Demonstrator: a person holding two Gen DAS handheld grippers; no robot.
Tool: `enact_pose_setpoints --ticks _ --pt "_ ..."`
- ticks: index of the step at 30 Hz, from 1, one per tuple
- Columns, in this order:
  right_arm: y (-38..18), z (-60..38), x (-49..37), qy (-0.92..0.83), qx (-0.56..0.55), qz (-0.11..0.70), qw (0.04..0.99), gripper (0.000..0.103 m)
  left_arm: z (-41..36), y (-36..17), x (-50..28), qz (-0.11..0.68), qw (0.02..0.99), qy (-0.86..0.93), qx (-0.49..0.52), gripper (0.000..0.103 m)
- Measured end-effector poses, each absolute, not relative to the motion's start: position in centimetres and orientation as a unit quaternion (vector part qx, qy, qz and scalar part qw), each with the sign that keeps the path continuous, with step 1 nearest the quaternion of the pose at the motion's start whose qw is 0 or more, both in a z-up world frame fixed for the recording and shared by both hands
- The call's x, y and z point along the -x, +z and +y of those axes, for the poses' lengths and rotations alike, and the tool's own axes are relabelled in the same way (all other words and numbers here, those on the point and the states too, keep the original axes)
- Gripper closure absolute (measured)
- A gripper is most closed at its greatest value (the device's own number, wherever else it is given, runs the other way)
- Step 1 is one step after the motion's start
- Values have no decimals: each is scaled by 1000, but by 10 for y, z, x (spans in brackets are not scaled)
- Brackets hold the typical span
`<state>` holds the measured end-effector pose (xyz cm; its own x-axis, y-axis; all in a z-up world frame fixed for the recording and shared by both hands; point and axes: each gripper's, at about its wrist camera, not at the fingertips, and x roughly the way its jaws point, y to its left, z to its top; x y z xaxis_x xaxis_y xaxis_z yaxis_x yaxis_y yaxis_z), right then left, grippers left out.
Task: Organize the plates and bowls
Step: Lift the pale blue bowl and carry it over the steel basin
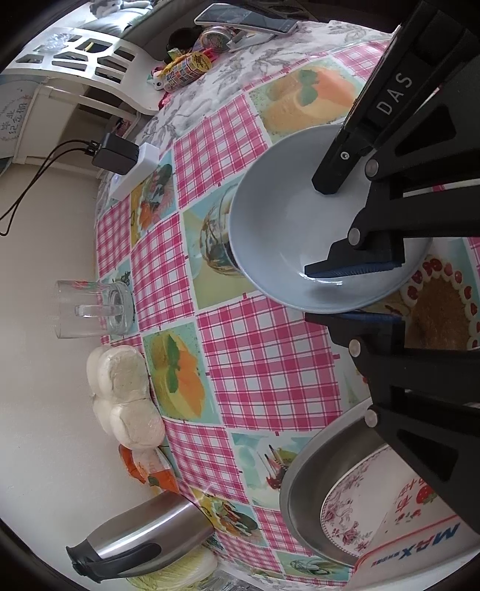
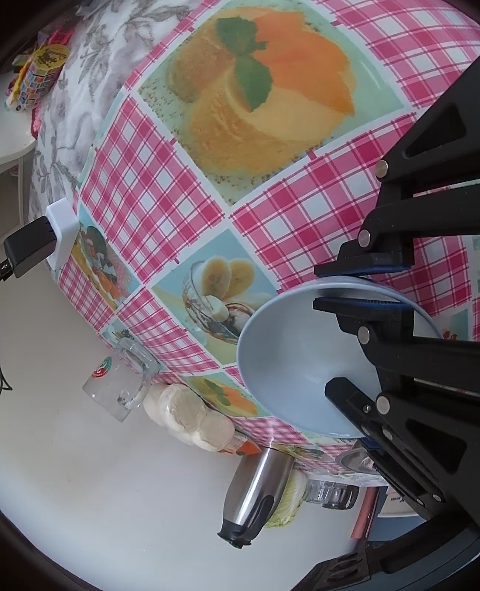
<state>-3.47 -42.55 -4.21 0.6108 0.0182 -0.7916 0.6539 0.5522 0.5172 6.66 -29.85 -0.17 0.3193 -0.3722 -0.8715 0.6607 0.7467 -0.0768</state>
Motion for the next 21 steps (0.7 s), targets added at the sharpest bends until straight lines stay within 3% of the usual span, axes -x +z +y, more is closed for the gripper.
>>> enact_pose_setpoints --ticks 7,21 --pt "-28 -424 41 -202 -439 381 788 90 -293 20 -64 469 805 -333 -144 86" --pt "68 -380 49 -184 -406 303 842 90 -243 115 -51 394 849 -332 -116 85"
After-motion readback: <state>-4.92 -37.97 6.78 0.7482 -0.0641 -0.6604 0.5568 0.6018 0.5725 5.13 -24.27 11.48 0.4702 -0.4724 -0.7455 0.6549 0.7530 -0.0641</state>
